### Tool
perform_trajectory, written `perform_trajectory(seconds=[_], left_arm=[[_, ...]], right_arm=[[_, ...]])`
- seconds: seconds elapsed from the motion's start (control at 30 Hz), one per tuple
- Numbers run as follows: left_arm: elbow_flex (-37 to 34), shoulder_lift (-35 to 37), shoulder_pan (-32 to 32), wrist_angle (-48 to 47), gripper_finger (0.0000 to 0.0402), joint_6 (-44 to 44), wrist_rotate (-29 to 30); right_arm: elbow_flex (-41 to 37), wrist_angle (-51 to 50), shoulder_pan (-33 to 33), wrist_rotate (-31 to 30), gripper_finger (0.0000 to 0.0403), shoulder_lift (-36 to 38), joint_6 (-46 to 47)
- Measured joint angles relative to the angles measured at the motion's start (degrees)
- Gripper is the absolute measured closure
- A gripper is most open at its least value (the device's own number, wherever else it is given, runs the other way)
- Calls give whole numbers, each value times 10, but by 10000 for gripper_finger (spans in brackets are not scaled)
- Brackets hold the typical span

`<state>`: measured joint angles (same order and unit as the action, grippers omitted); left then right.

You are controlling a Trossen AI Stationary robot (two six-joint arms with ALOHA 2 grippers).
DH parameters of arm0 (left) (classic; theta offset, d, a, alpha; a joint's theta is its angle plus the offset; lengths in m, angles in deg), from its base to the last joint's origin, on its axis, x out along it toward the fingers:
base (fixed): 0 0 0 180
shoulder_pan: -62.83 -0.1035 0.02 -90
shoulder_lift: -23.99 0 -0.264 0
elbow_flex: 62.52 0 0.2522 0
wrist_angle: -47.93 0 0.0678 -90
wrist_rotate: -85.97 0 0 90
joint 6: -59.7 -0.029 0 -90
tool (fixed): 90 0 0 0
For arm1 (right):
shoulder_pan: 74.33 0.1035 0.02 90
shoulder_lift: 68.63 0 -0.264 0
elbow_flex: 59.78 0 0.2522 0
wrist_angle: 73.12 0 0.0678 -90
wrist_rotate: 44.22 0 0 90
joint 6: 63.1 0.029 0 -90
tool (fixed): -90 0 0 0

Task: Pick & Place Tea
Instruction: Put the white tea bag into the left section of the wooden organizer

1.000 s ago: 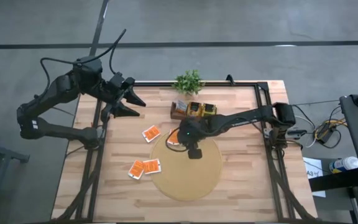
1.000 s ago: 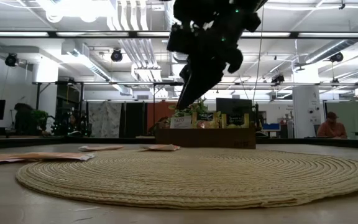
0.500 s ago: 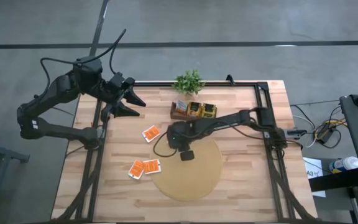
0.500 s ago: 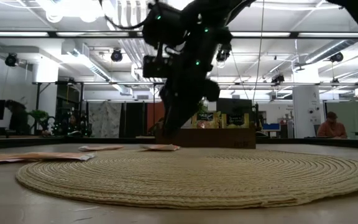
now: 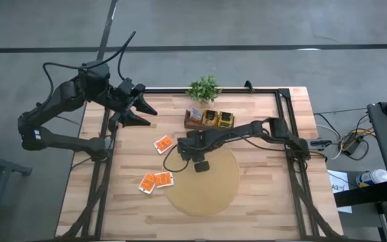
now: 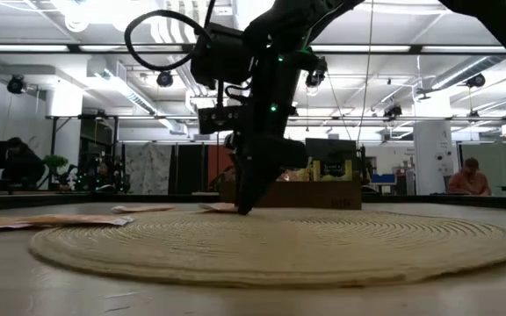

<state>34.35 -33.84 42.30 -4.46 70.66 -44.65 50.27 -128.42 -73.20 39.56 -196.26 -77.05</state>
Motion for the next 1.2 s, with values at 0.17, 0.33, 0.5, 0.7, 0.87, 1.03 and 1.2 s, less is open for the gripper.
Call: perform_trajectory(seconds=[0.17, 0.33, 0.5, 0.7, 0.87, 1.03, 1.2], left_arm=[[0, 0, 0, 0, 177, 0, 0], [0, 0, 0, 0, 177, 0, 0], [0, 0, 0, 0, 177, 0, 0], [0, 0, 0, 0, 177, 1, 0], [0, 0, 0, 0, 177, 2, 0], [0, 0, 0, 0, 177, 6, 0], [0, 0, 0, 0, 177, 8, 0]], right_arm=[[-1, 1, 0, -17, 296, 0, 0], [-1, 1, 0, -16, 307, 0, 0], [-1, 1, 0, -17, 337, 0, 0], [-1, 1, 1, -28, 391, 0, 2], [-2, -1, 1, -42, 395, 3, 19], [-2, -1, 1, -47, 395, 21, 24], [-1, -4, 1, -58, 395, 47, 37]])
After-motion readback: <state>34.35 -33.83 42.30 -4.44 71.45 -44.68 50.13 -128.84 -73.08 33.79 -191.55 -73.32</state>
